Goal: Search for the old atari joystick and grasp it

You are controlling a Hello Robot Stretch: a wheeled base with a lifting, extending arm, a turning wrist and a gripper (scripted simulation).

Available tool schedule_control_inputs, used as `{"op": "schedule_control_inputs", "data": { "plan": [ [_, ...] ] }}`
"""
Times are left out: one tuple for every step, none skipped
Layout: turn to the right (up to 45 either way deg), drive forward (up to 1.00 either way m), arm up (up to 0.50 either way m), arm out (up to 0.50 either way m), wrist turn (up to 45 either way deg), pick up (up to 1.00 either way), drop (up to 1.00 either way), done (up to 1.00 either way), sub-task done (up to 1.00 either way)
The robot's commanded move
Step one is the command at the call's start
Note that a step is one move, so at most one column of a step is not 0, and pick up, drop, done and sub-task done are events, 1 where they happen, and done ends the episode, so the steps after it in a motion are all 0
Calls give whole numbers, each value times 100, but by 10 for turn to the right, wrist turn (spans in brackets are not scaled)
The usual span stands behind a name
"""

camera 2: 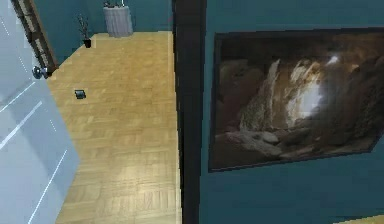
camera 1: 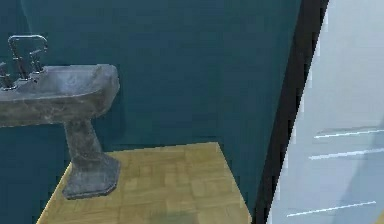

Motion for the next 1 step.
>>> {"op": "schedule_control_inputs", "data": {
  "plan": [
    [240,0,0,0,0,0,0,0,0]
  ]
}}
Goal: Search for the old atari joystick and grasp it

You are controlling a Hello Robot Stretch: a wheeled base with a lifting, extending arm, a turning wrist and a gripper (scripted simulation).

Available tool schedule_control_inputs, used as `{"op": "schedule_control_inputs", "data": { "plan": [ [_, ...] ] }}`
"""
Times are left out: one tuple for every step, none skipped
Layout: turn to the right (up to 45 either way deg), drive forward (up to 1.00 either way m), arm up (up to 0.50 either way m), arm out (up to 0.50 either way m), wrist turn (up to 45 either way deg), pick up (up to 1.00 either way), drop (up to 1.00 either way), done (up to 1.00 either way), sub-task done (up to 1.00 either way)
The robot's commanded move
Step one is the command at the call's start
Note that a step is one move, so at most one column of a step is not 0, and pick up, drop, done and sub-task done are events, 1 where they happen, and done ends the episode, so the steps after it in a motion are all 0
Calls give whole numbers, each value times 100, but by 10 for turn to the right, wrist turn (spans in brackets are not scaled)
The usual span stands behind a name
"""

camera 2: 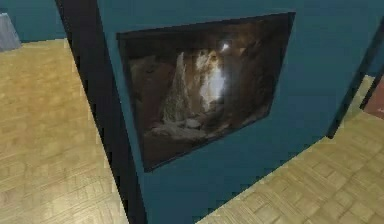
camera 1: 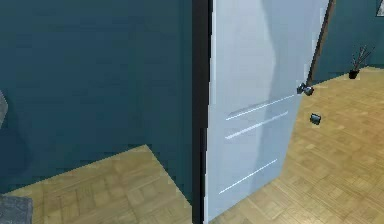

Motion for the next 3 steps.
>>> {"op": "schedule_control_inputs", "data": {
  "plan": [
    [0,50,0,0,0,0,0,0,0],
    [450,0,0,0,0,0,0,0,0],
    [120,0,0,0,0,0,0,0,0]
  ]
}}
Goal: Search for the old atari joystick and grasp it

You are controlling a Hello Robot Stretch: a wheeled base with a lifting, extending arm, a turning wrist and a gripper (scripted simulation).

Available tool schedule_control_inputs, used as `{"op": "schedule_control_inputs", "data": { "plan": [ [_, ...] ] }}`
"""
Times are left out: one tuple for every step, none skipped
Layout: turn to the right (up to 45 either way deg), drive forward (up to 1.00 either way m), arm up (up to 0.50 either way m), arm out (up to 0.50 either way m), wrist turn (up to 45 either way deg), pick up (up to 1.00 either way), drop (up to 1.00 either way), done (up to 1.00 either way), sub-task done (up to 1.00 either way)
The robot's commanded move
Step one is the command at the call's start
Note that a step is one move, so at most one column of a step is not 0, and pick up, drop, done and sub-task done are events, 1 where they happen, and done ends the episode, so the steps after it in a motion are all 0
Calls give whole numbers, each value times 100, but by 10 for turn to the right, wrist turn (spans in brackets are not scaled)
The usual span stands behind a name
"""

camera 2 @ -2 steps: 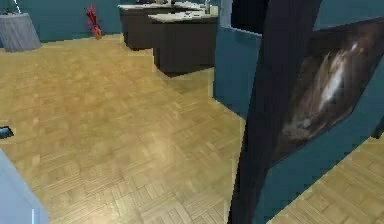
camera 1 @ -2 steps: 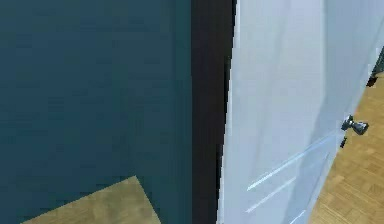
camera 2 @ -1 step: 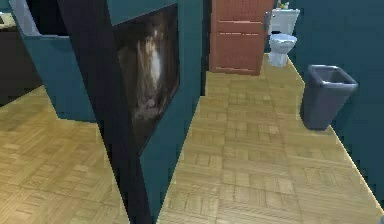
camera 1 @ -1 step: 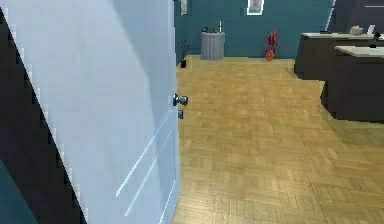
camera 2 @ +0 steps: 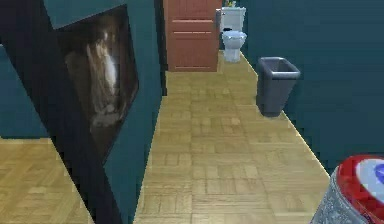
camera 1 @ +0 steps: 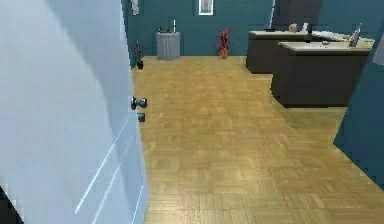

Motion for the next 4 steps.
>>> {"op": "schedule_control_inputs", "data": {
  "plan": [
    [0,100,0,0,0,0,0,0,0],
    [0,100,0,0,0,0,0,0,0],
    [0,100,0,0,0,0,0,0,0],
    [0,100,0,0,0,0,0,0,0]
  ]
}}
